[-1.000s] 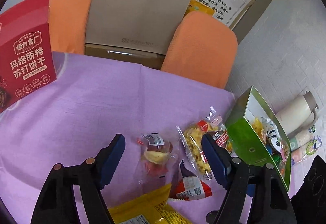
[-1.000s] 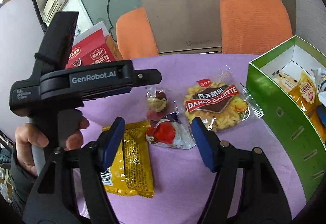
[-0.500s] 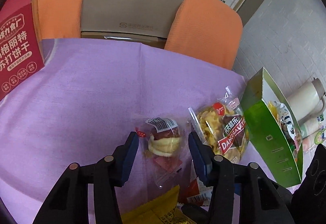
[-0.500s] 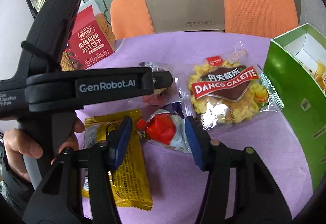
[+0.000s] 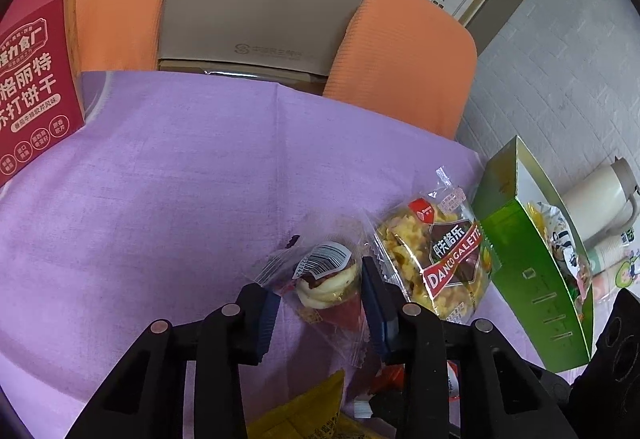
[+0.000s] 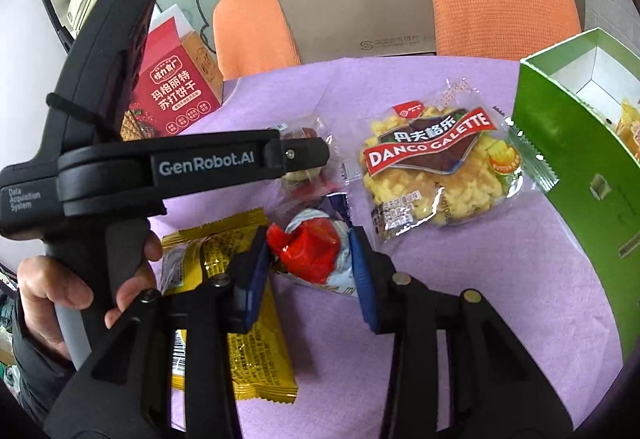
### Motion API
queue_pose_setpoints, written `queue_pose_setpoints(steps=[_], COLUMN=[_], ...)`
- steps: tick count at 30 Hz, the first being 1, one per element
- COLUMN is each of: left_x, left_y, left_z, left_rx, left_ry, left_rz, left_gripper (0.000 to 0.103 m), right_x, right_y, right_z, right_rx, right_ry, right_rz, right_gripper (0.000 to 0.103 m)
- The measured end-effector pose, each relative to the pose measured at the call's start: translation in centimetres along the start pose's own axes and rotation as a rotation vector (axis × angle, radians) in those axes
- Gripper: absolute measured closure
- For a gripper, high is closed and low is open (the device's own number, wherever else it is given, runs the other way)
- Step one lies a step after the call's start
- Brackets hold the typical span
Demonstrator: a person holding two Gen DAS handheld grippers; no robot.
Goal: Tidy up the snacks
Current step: 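Grasp the red-wrapped candy with the right tool while the left grasps the clear round-cake bag, then carry the candy and cake bag into the green box and open both tools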
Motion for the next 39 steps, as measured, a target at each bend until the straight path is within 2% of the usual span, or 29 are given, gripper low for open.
queue_pose_setpoints(steps=[5,9,14,20,24,26,28,32,35,39], left_x=[-0.5,-1.4,-2.3,-2.5,-2.5,-2.1,-1.8,-0.7,-0.1,-0.8], left_y=[1.3,3.7,6.7,8.6,9.0,9.1,9.1,8.5,7.5,6.6], left_z=[-0.1,-0.4,-1.1,-2.1,-3.7,-4.8,-6.0,-8.6,-11.0,-15.7], left_rx=[0.003,0.005,0.004,0.032,0.086,0.101,0.112,0.160,0.164,0.175], left_ry=[0.008,0.006,0.001,0.014,0.003,-0.018,-0.045,-0.075,-0.094,-0.160], left_rz=[-0.026,-0.083,-0.167,-0.226,-0.235,-0.238,-0.238,-0.214,-0.204,-0.189], left_gripper=[0.068,0.068,0.068,0.068,0.068,0.068,0.068,0.068,0.068,0.068], right_x=[0.2,0.0,-0.5,-1.4,-2.1,-2.2,-2.0,-1.0,-0.1,0.3], right_y=[2.7,3.9,6.7,10.2,13.5,15.1,16.5,19.4,21.0,21.5], right_z=[-0.6,-0.6,-1.0,-3.7,-7.1,-9.3,-11.3,-14.7,-16.9,-18.1], right_rx=[-0.003,-0.015,-0.017,0.051,0.186,0.288,0.428,0.603,0.732,0.781], right_ry=[0.003,-0.003,-0.024,-0.105,-0.180,-0.235,-0.273,-0.349,-0.380,-0.389], right_rz=[-0.041,-0.077,-0.162,-0.293,-0.408,-0.454,-0.472,-0.503,-0.503,-0.503], right_gripper=[0.062,0.062,0.062,0.062,0.061,0.061,0.061,0.060,0.060,0.060])
Point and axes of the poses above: each gripper's, at about its wrist camera, not at the fingertips, and y roughly against the way its jaws point, z to its left, x to its underside, the point moved 7 cm from there along -y, roughly the way its jaws point, and after that the axes turned 3 degrees about y, right-handed, at the moved point
